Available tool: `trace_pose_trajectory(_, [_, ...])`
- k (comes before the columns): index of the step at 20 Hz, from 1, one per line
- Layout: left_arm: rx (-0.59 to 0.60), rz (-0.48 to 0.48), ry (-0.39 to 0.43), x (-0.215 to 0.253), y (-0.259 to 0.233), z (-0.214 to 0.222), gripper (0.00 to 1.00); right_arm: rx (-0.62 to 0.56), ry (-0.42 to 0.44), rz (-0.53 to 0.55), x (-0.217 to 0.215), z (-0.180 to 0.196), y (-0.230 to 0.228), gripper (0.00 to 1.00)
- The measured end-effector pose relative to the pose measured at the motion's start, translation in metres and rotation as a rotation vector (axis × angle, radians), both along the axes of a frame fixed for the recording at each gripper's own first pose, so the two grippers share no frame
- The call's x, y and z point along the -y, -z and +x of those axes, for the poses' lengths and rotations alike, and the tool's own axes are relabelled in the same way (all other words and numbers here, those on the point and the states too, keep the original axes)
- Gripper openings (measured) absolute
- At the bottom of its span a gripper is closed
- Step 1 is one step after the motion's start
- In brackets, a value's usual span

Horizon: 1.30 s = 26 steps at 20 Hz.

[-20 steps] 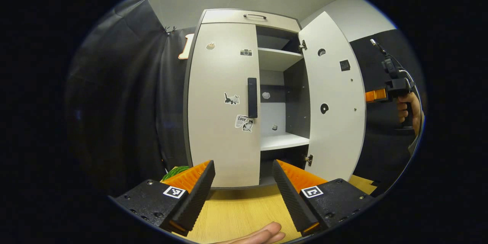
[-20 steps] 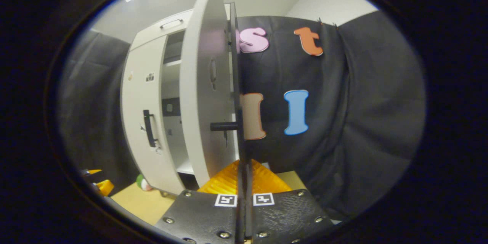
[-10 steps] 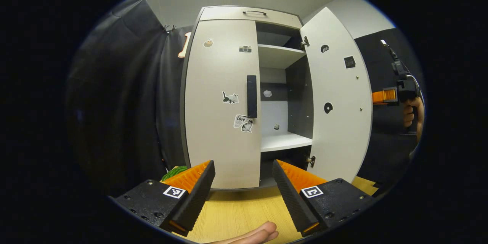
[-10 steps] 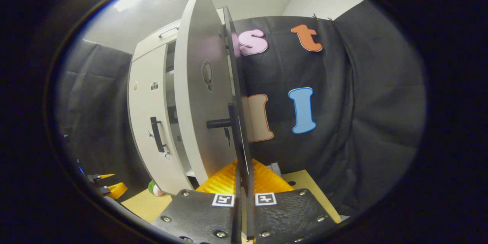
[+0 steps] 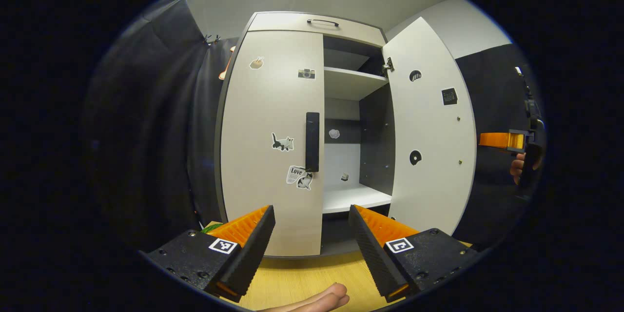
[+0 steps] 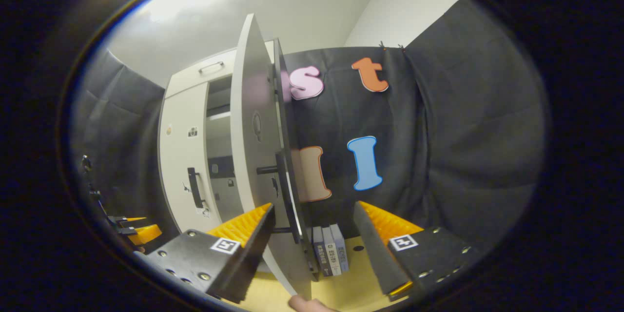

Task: Open the right door of the double-door shoe cabinet with the right hand, and open the left door with the left hand.

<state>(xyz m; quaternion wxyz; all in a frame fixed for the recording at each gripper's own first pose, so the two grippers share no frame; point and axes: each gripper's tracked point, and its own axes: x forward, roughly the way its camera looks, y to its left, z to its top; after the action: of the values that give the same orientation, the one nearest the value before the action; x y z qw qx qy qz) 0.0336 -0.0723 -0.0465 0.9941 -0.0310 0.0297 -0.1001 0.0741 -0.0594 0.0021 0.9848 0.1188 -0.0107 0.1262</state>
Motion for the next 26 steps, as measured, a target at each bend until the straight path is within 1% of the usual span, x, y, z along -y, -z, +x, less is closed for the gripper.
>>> trace_pose_trajectory(1, [0.006, 0.013, -0.006, 0.001, -0.004, 0.006, 0.95, 0.000, 0.006, 0.011, 0.001, -0.011, -0.001, 0.99])
trace_pose_trajectory(5, [-0.014, 0.007, -0.030, 0.008, -0.015, 0.032, 0.95, -0.021, 0.043, -0.001, 0.003, -0.052, 0.006, 0.98])
trace_pose_trajectory(6, [-0.016, 0.014, -0.029, 0.010, -0.020, 0.040, 0.95, -0.014, 0.030, -0.008, -0.004, -0.061, 0.008, 0.98])
trace_pose_trajectory(7, [-0.007, 0.024, -0.033, 0.011, -0.026, 0.049, 0.95, -0.012, 0.016, -0.020, -0.012, -0.070, 0.011, 0.93])
trace_pose_trajectory(8, [0.007, 0.037, -0.042, 0.011, -0.032, 0.059, 0.95, -0.011, 0.009, -0.028, -0.015, -0.077, 0.016, 0.93])
trace_pose_trajectory(9, [0.015, 0.042, -0.056, 0.011, -0.036, 0.069, 0.95, -0.015, 0.004, -0.032, -0.019, -0.086, 0.021, 0.98])
trace_pose_trajectory(10, [0.009, 0.042, -0.071, 0.012, -0.037, 0.081, 0.95, -0.015, -0.013, -0.029, -0.027, -0.095, 0.026, 0.98])
trace_pose_trajectory(11, [-0.008, 0.049, -0.069, 0.015, -0.035, 0.092, 0.95, -0.014, -0.041, -0.022, -0.037, -0.105, 0.031, 0.94])
trace_pose_trajectory(13, [-0.019, 0.066, -0.073, 0.017, -0.038, 0.112, 0.95, -0.010, -0.082, -0.008, -0.055, -0.123, 0.040, 0.94])
trace_pose_trajectory(15, [-0.005, 0.063, -0.096, 0.015, -0.044, 0.136, 0.96, -0.001, -0.112, -0.027, -0.070, -0.140, 0.051, 0.94])
trace_pose_trajectory(16, [0.009, 0.060, -0.098, 0.015, -0.048, 0.148, 0.98, 0.010, -0.122, -0.037, -0.077, -0.148, 0.054, 0.94])
trace_pose_trajectory(17, [0.025, 0.057, -0.103, 0.014, -0.053, 0.159, 0.97, 0.020, -0.125, -0.043, -0.083, -0.155, 0.054, 0.98])
trace_pose_trajectory(20, [0.041, 0.049, -0.112, 0.015, -0.061, 0.183, 0.96, 0.057, -0.137, -0.055, -0.097, -0.177, 0.055, 0.98])
trace_pose_trajectory(21, [0.038, 0.055, -0.121, 0.013, -0.063, 0.191, 0.95, 0.067, -0.141, -0.053, -0.100, -0.183, 0.055, 0.98])
trace_pose_trajectory(22, [0.033, 0.053, -0.111, 0.015, -0.062, 0.196, 0.94, 0.071, -0.156, -0.048, -0.105, -0.190, 0.055, 0.98])
trace_pose_trajectory(23, [0.028, 0.062, -0.103, 0.019, -0.061, 0.201, 0.84, 0.072, -0.182, -0.042, -0.113, -0.194, 0.054, 0.96])
trace_pose_trajectory(24, [0.021, 0.074, -0.098, 0.020, -0.059, 0.206, 0.76, 0.072, -0.207, -0.034, -0.121, -0.199, 0.053, 0.94])
trace_pose_trajectory(26, [0.013, 0.082, -0.087, 0.023, -0.055, 0.215, 0.67, 0.074, -0.226, -0.030, -0.127, -0.204, 0.050, 0.94])
